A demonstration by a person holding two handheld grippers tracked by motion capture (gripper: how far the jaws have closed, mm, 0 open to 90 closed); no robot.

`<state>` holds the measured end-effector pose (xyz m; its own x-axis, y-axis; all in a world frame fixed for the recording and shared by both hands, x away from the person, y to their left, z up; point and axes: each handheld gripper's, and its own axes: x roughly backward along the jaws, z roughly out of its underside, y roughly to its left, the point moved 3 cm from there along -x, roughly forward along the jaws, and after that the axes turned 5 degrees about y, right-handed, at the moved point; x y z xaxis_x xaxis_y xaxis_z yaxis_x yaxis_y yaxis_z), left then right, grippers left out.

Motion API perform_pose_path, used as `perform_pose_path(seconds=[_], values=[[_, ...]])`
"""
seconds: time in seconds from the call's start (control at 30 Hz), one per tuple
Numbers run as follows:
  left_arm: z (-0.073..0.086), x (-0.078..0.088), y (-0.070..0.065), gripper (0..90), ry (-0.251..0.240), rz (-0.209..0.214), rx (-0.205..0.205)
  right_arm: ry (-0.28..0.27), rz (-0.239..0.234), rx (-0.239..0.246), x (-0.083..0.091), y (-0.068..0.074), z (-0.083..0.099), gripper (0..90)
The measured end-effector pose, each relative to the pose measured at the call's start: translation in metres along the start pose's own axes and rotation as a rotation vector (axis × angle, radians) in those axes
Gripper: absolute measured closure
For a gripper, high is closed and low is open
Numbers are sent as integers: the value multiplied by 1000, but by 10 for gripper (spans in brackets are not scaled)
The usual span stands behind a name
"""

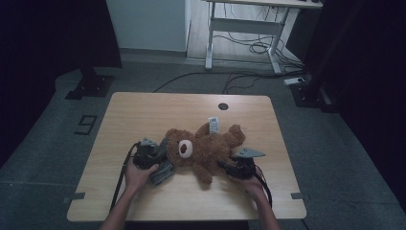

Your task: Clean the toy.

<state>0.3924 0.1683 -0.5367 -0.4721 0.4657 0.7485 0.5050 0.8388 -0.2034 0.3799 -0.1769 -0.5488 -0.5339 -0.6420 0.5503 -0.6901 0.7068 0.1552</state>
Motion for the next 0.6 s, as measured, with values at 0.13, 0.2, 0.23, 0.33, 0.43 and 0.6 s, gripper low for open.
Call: perform_pose_path(seconds=[0.13,0.2,0.23,0.33,0.43,0.6], values=[[9,15,2,749,-27,-16,-8,-11,9,8,3,0,-1,497],[13,21,3,750,-32,-21,-11,-17,15,9,4,0,-1,474],[14,24,4,750,-35,-26,-11,-19,20,11,5,1,-2,456],[20,36,7,748,-39,-54,-21,-24,24,11,6,1,-2,444],[26,48,13,745,-38,-100,-28,-33,28,4,8,0,-3,424],[38,61,30,740,-19,-146,-12,-81,34,-11,19,-2,-6,409]])
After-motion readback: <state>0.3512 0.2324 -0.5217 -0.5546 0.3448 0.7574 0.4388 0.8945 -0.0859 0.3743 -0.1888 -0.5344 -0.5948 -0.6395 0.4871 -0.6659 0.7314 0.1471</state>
